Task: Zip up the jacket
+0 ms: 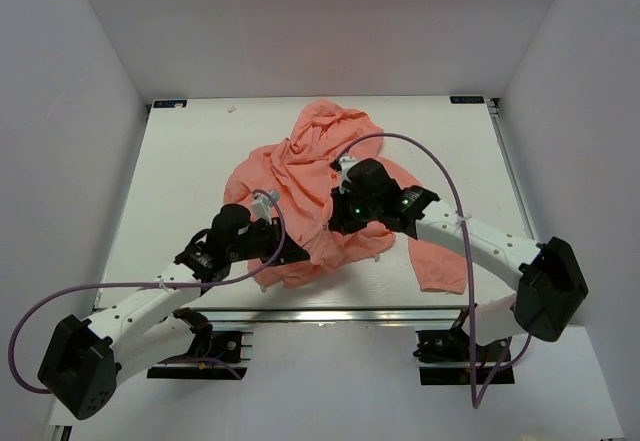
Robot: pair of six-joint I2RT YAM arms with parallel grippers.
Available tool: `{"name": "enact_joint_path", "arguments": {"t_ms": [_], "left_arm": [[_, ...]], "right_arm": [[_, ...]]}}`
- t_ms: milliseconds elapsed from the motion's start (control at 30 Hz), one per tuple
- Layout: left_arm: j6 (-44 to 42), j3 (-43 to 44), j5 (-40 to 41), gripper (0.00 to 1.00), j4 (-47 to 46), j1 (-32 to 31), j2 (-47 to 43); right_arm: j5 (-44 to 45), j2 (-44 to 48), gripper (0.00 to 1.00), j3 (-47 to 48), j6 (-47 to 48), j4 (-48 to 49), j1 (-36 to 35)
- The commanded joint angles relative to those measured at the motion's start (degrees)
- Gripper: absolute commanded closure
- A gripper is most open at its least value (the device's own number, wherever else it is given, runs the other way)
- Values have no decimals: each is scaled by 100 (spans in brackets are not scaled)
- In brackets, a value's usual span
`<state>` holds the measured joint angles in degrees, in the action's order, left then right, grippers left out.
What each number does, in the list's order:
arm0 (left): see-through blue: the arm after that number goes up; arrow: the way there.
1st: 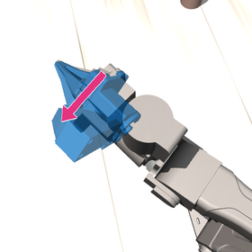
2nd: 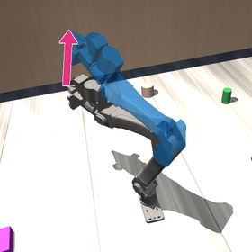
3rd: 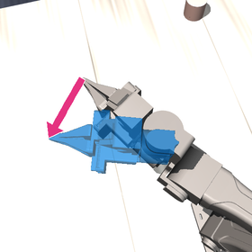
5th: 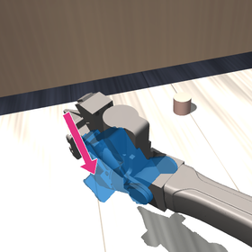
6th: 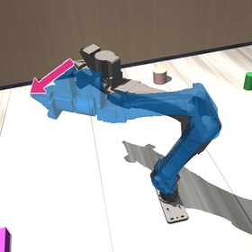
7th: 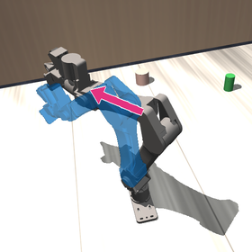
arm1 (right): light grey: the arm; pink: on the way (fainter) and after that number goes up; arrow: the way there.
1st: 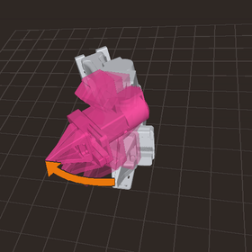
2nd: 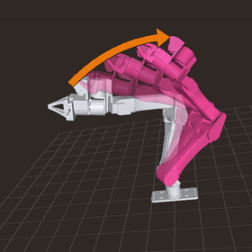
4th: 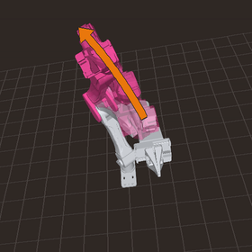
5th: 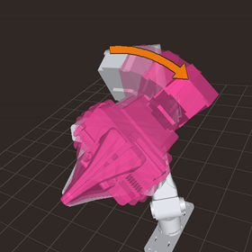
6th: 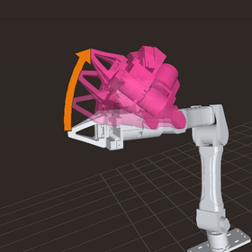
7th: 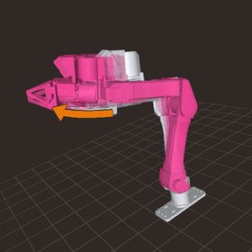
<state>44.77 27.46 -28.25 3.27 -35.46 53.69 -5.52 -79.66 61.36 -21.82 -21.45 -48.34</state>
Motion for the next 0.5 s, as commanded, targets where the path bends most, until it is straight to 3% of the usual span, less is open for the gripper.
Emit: {"name": "enact_joint_path", "arguments": {"t_ms": [0, 233, 467], "left_arm": [[-171, -83, -101, 100, 657, -22, -26], [5, -443, -224, 100, 1272, -22, -227], [242, -804, -278, 100, 1484, -22, -324]], "right_arm": [[734, -294, 100, 481, 283, -17, 219], [1184, -1498, 100, 1781, 564, 141, 992], [1334, -3282, 100, 3968, 1048, 36, 1924]]}}
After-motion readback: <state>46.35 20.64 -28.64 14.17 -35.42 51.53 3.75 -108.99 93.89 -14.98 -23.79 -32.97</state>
